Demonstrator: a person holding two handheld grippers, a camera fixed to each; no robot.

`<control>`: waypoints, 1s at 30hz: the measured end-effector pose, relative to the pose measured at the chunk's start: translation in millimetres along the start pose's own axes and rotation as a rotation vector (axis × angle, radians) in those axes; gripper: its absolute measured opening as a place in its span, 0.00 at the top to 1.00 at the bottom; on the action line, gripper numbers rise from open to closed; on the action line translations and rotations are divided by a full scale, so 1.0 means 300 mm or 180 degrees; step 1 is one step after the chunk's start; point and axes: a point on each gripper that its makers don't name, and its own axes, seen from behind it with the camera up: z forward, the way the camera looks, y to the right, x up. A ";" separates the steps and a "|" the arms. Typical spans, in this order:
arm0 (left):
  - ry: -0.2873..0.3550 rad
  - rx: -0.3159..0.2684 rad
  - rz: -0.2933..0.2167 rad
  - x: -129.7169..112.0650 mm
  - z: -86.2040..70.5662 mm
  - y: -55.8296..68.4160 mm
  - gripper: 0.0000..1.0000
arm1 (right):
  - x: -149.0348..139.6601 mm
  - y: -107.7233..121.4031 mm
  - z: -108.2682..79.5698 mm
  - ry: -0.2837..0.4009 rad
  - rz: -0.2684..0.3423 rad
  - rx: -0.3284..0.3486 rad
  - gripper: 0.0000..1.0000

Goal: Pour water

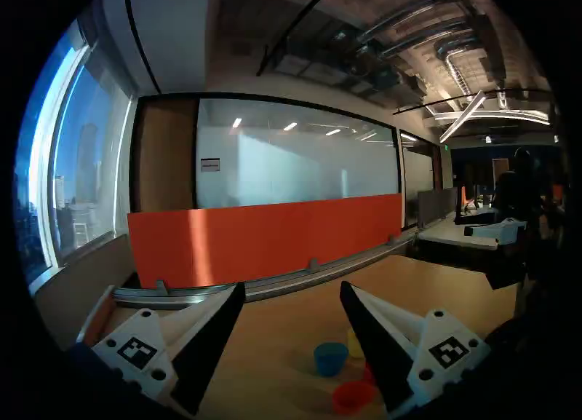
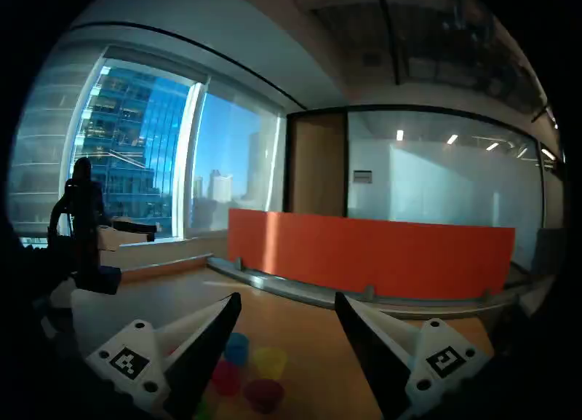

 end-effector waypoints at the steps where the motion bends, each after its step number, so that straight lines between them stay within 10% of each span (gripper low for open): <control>1: 0.0008 -0.0028 -0.0007 0.005 0.000 0.005 0.03 | 0.005 -0.016 0.001 -0.0001 -0.0001 0.0058 0.01; 30: -0.0377 -0.0609 -0.0014 -0.121 -0.005 0.073 0.03 | -0.107 -0.262 -0.025 -0.0467 -0.0256 0.1126 0.01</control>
